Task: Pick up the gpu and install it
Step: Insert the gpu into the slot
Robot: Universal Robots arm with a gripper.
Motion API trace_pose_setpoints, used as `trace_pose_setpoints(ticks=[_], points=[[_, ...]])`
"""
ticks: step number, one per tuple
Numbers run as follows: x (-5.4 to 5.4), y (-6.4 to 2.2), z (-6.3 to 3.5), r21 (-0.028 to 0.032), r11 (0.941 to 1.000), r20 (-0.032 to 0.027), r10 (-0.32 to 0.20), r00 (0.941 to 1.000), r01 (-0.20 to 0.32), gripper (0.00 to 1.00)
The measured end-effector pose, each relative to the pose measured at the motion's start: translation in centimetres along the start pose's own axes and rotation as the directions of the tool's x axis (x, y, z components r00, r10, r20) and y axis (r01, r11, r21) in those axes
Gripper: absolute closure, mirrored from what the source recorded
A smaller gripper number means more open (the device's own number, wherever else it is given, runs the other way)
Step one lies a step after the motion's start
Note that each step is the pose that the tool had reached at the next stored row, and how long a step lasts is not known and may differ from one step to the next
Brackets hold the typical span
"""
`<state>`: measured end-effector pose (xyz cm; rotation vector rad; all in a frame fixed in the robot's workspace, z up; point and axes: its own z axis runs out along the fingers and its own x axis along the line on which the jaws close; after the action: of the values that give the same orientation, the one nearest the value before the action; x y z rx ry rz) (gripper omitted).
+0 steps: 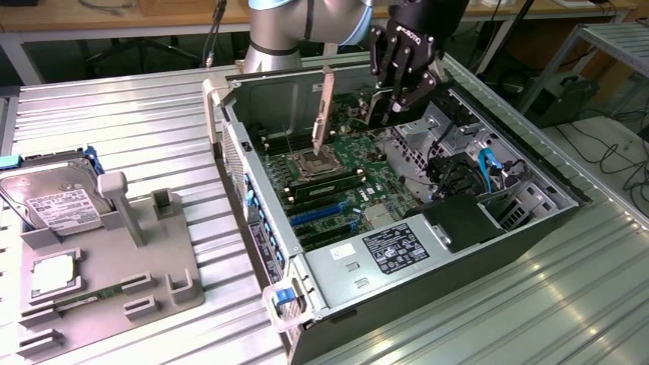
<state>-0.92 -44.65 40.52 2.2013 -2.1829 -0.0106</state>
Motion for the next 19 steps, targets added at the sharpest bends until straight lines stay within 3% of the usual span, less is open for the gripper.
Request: trace_pose_setpoints(ticks=[8, 19], points=[[-0.9, -0.02, 0.57, 0.0001, 1.0, -0.0003, 0.0, 1.0, 0.0, 0.72], [-1.0, 0.35, 1.57, -0.0001, 1.0, -0.0003, 0.0, 1.0, 0.0, 0.72]])
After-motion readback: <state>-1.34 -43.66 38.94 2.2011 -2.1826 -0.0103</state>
